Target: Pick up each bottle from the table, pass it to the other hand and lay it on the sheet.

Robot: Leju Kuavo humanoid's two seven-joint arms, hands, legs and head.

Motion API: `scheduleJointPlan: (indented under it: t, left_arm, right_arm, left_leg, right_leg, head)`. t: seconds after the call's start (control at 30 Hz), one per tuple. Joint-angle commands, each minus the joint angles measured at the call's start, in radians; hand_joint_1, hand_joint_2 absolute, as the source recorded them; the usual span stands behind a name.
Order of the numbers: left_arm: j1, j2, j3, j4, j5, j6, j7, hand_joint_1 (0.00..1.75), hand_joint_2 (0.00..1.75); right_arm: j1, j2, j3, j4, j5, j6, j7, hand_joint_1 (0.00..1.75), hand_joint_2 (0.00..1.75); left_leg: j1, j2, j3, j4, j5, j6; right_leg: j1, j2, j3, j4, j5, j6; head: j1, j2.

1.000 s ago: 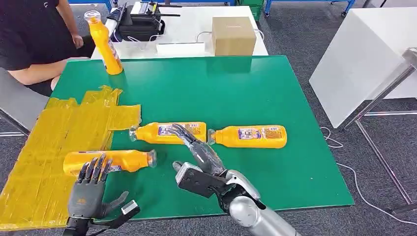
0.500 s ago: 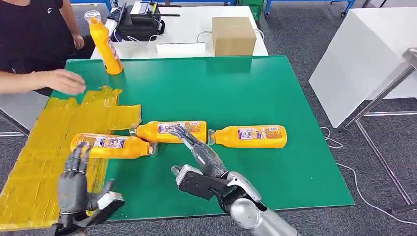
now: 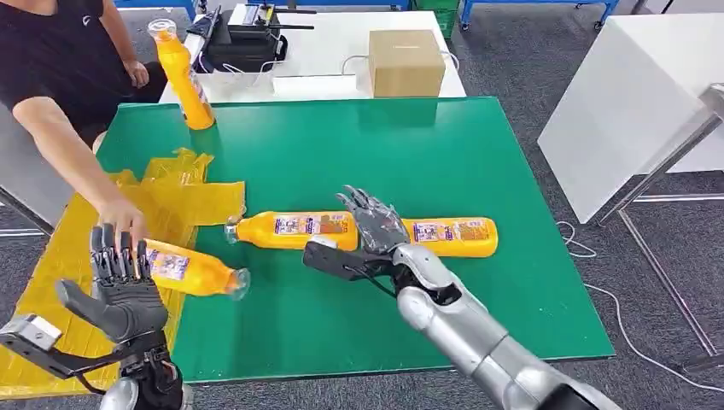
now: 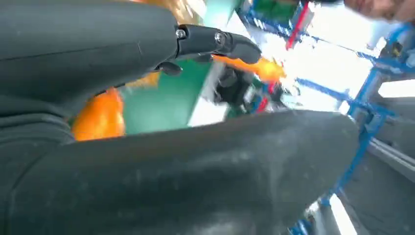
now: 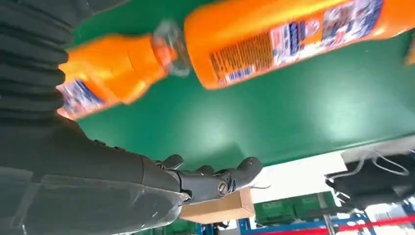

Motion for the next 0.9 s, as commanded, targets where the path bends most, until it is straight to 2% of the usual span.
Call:
scheduleJointPlan:
  t: [0.03, 0.17, 0.7, 0.87, 0.9]
  left_arm:
    - [-0.060, 0.000, -0.076, 0.007, 0.030, 0.016, 0.015, 0.00, 0.00]
    - [-0.068, 0.001, -0.078, 0.025, 0.036, 0.015, 0.013, 0.00, 0.00]
    - [-0.069, 0.001, -0.079, 0.027, 0.037, 0.016, 0.012, 0.00, 0.00]
    - [-0.074, 0.003, -0.077, 0.042, 0.048, 0.020, 0.010, 0.00, 0.00]
    - [-0.075, 0.003, -0.075, 0.043, 0.052, 0.019, 0.011, 0.00, 0.00]
  right_arm:
    - [-0.230, 0.129, 0.089, 0.391, 0.033, 0.039, 0.012, 0.00, 1.75]
    - [-0.243, 0.154, 0.114, 0.408, 0.031, 0.071, 0.002, 0.00, 1.75]
    - [-0.245, 0.160, 0.123, 0.418, 0.023, 0.087, -0.008, 0.00, 1.75]
    - [-0.254, 0.188, 0.172, 0.475, 0.007, 0.146, -0.016, 0.00, 1.75]
    - [-0.265, 0.195, 0.198, 0.514, 0.020, 0.198, 0.014, 0.00, 1.75]
  left_leg:
    - [0.000, 0.003, 0.001, 0.000, 0.000, -0.001]
    - [0.000, 0.002, 0.001, 0.000, 0.000, -0.001]
    - [0.000, 0.001, 0.001, 0.000, 0.000, -0.002]
    - [0.000, 0.001, 0.001, 0.000, 0.000, -0.001]
    - [0.000, 0.001, 0.000, 0.000, 0.000, -0.001]
  right_leg:
    - [0.000, 0.002, -0.001, 0.001, 0.002, -0.003]
    - [0.000, 0.001, -0.001, 0.001, 0.001, -0.003]
    - [0.000, -0.001, -0.001, 0.001, 0.001, -0.003]
    - [0.000, -0.001, -0.001, 0.001, 0.001, -0.003]
    - [0.000, -0.001, -0.001, 0.001, 0.001, -0.003]
  head:
    - [-0.001, 0.000]
    - [0.000, 0.000]
    - [0.000, 0.000]
    - [0.000, 0.000]
    - [0.000, 0.000]
